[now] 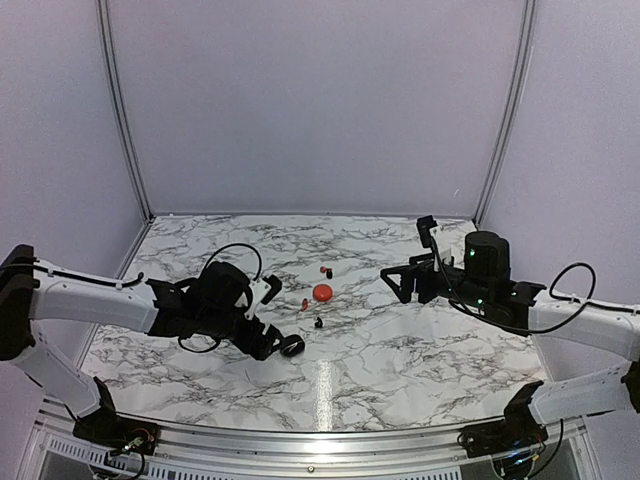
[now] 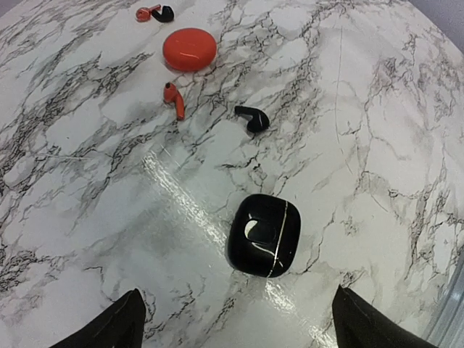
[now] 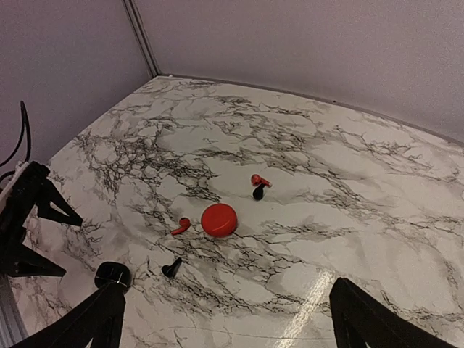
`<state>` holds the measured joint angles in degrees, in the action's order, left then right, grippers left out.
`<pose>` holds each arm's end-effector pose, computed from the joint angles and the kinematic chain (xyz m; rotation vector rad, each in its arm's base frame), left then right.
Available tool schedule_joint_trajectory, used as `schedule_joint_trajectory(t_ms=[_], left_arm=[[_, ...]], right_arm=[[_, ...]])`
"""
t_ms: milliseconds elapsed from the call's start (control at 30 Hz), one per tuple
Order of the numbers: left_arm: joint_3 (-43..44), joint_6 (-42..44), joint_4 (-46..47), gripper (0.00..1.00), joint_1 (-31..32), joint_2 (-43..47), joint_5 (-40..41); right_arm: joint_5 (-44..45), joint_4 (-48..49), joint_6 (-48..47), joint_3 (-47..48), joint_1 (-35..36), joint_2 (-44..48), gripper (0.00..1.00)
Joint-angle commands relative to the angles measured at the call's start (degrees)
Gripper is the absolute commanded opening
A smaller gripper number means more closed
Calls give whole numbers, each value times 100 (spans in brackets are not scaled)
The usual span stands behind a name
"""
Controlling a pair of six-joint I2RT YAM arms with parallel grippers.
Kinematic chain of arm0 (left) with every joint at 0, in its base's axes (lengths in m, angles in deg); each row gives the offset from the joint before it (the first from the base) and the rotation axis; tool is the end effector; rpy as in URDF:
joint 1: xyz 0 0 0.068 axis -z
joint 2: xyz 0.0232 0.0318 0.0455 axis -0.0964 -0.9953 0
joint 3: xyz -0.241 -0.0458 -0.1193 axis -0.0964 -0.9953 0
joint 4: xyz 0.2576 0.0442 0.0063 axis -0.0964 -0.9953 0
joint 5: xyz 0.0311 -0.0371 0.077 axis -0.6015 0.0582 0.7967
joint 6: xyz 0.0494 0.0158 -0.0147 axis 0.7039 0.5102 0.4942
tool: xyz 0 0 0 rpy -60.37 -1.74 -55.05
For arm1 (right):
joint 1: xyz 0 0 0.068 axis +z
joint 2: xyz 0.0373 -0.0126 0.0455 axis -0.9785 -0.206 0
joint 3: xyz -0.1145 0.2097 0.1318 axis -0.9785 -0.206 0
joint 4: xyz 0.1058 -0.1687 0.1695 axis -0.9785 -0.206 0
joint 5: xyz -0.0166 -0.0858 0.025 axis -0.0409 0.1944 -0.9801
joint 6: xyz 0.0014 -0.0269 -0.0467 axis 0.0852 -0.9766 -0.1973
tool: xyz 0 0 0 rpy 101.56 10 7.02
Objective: Insert the wireless bluetooth earbuds into the charging case
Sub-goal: Pick up the charging case from the center of the board.
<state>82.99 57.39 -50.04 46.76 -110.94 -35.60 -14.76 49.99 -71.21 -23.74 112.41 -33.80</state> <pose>0.1841 -0.2386 0.1918 0.8331 2.2000 -0.5731 0.2036 0.1448 0.2480 -0.5064 1.8869 0.6504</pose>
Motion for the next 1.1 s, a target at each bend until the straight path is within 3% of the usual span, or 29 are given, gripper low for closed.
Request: schedule_joint_trajectory(t_ms=[0,367,767,933,1067], left_arm=[[403,610,-442,90,270,-529,255],[643,1513,-22,78,414,-1293,236],[876,1738,233,61,414,-1800,303],[1024,1841,84,65,413,-1860,400],[1635,1827,-721,67,413,-2160,472]], right_arm=[[-532,110,-38,-61,51,119,99],[-726,106,-55,-90,48,141,99],[-801,121,-30,-143,33,204,99],[-794,117,-18,-163,24,212,98],[-767,119,-32,-178,0,229,99]])
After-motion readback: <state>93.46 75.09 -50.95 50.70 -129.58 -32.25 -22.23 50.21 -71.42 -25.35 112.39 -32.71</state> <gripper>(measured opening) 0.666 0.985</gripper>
